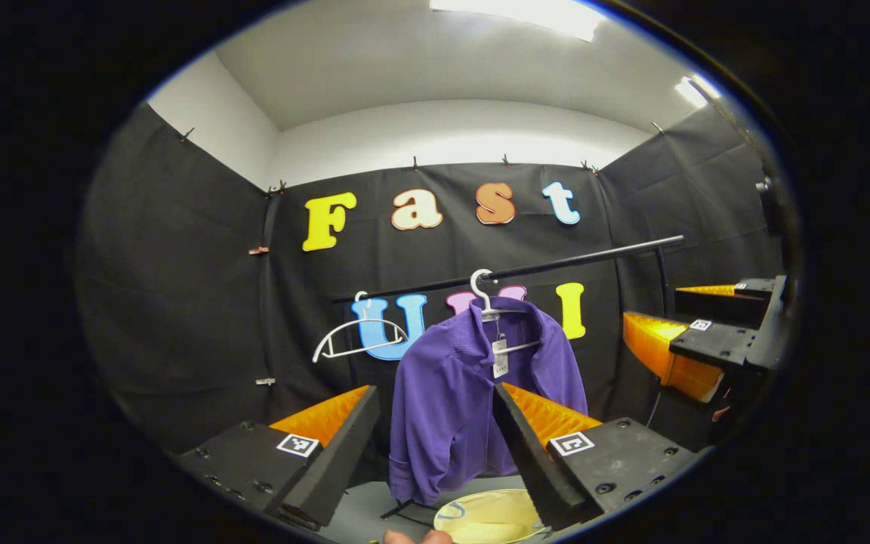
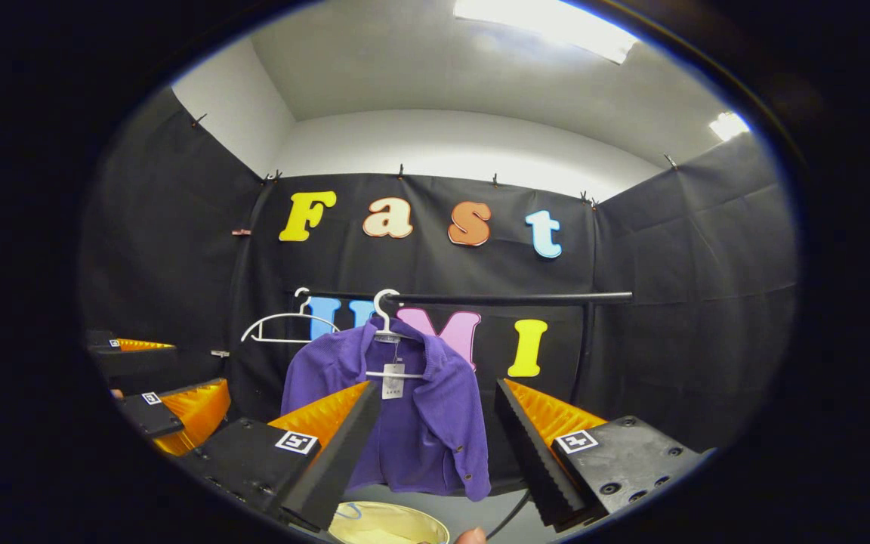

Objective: Grasp the clothes on the hanger with both hands and then place them into the laundry hamper below.

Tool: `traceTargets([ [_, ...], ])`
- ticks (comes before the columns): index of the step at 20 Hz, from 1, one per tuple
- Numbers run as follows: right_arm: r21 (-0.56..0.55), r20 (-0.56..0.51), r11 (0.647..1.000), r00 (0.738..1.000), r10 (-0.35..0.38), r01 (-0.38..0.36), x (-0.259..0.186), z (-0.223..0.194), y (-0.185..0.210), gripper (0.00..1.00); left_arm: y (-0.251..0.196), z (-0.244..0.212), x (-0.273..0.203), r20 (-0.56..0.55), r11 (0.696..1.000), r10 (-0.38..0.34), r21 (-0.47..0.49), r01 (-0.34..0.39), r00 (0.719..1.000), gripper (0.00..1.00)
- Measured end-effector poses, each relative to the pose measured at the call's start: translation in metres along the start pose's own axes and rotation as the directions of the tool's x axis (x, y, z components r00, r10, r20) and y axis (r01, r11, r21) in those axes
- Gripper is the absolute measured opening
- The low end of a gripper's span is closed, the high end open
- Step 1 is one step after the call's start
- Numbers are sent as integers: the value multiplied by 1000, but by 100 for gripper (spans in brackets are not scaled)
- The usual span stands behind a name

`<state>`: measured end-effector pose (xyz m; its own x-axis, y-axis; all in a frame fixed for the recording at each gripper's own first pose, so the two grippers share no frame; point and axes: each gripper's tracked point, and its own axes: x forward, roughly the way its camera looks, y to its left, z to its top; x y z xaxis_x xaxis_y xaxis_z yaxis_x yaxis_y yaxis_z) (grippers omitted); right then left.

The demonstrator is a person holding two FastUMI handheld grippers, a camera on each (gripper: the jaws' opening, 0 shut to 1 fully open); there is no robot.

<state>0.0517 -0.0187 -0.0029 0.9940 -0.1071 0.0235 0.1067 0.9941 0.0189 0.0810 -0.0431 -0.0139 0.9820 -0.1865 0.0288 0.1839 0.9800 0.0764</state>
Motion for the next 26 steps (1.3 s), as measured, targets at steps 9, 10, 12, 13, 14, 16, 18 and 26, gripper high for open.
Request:
traceTargets([
  [9,26,-4,996,997,-83,83,49,-13,-29,98,-25,-27,99,9,996,-87,-1,87,996,95],
  [10,24,-5,996,996,-88,88,56,-17,-36,98,-29,-30,112,15,997,-78,-2,78,997,96],
  [12,16,-5,996,997,-82,83,66,-23,-42,98,-37,-39,137,9,999,-51,1,51,999,95],
  [13,12,-2,997,997,-74,74,70,-26,-42,98,-41,-44,149,5,999,-38,5,38,999,96],
  [14,10,-4,998,998,-64,64,75,-29,-44,97,-46,-52,161,0,1000,-26,8,26,1000,95],
  [16,12,-9,999,999,-38,38,84,-37,-46,98,-54,-67,185,-16,1000,-2,21,2,1000,95],
  [18,21,-11,1000,1000,-17,17,92,-43,-48,98,-58,-79,204,-25,999,28,18,-27,999,95],
  [26,63,-67,997,996,52,-47,127,-81,-58,99,-55,-120,265,-66,989,143,45,-141,987,89],
])
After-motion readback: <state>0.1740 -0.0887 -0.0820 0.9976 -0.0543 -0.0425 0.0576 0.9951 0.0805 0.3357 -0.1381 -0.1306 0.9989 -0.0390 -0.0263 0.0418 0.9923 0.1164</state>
